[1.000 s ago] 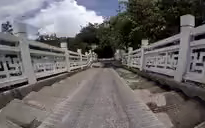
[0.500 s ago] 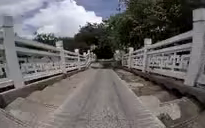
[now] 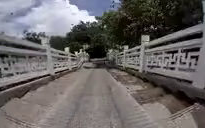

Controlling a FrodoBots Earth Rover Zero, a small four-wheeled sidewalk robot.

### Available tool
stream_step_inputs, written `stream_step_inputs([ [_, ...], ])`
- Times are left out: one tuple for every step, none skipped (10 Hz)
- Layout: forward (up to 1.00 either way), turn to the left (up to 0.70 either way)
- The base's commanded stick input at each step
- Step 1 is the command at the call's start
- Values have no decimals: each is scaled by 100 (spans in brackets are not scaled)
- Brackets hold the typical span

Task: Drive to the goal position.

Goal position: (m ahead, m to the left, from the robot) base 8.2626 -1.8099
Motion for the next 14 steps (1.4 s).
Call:
stream_step_inputs([
  [70, 0],
  [70, 0],
  [70, 0],
  [70, 12],
  [70, 14],
  [70, 14],
  [70, 14],
  [70, 14],
  [70, 14],
  [70, 14],
  [70, 6],
  [70, 0],
  [70, 0],
  [70, 0],
])
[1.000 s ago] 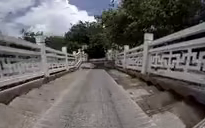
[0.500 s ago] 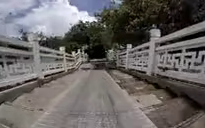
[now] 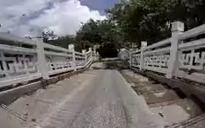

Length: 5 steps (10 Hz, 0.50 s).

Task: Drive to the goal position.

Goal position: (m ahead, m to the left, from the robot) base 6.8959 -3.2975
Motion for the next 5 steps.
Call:
stream_step_inputs([
  [70, 0],
  [70, 0],
  [70, 0],
  [70, 0],
  [70, 0],
])
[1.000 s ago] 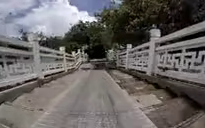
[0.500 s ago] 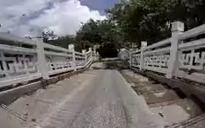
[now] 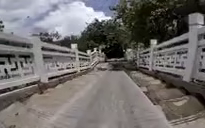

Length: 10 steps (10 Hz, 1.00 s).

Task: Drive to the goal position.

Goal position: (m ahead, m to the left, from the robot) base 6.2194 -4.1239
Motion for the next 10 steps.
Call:
stream_step_inputs([
  [70, -5],
  [70, -13],
  [70, -14],
  [70, -14],
  [70, -14],
  [70, -8],
  [70, 0],
  [70, 0],
  [70, 0],
  [70, 0],
])
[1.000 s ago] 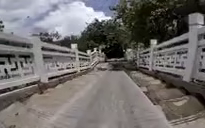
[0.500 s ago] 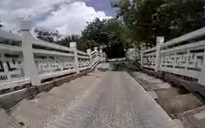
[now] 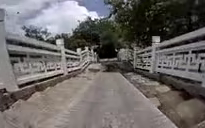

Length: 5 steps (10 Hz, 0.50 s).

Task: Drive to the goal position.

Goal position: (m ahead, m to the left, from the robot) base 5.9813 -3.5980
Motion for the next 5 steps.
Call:
stream_step_inputs([
  [70, 0],
  [70, 0],
  [70, 0],
  [70, 0],
  [70, 0],
])
